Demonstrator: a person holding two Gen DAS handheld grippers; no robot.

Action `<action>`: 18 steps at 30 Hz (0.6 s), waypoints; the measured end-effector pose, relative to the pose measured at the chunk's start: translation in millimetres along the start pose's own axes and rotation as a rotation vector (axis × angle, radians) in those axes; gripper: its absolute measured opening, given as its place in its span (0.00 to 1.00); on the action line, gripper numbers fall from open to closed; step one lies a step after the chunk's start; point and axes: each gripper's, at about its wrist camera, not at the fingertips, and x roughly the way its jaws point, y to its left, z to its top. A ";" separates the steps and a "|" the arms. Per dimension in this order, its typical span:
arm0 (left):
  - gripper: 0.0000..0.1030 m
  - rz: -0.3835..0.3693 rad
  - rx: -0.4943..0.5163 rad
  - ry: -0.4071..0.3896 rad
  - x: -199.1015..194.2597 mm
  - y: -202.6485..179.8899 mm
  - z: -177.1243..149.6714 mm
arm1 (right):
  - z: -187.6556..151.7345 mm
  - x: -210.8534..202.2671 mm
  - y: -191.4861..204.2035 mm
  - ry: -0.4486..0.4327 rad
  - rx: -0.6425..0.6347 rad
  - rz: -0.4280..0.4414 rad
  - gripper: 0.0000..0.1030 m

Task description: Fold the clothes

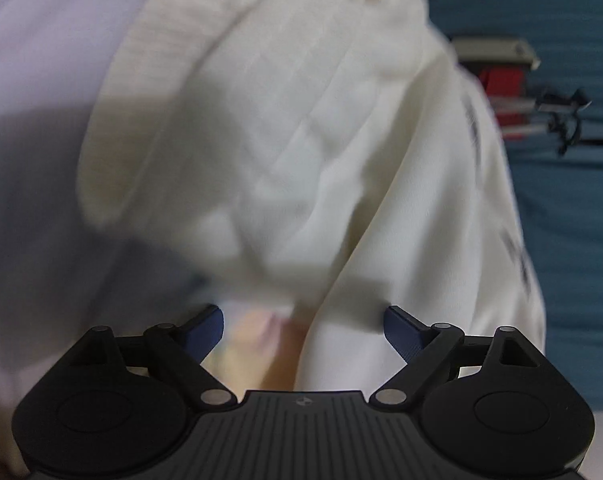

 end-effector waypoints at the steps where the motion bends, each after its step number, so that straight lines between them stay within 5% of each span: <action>1: 0.87 -0.003 -0.014 -0.019 -0.3 -0.4 1.2 | -0.7 -0.7 0.3 0.000 -0.003 -0.003 0.06; 8: 0.70 -0.017 -0.146 -0.099 -6.2 3.5 9.3 | -3.2 -9.8 -3.0 -0.006 0.003 -0.003 0.06; 10: 0.45 0.019 -0.113 -0.108 -8.8 -3.7 8.8 | -3.8 -13.0 -4.9 -0.008 0.012 0.001 0.06; 13: 0.21 0.023 -0.118 -0.126 -21.1 -10.9 10.0 | -5.4 -16.1 -6.9 -0.008 0.022 0.002 0.06; 15: 0.09 0.037 -0.080 -0.156 -35.8 -22.4 12.7 | -6.1 -18.1 -8.3 -0.008 0.029 0.005 0.06; 18: 0.07 0.033 0.001 -0.262 -72.6 -40.5 25.1 | -7.2 -21.7 -10.6 -0.007 0.040 0.011 0.06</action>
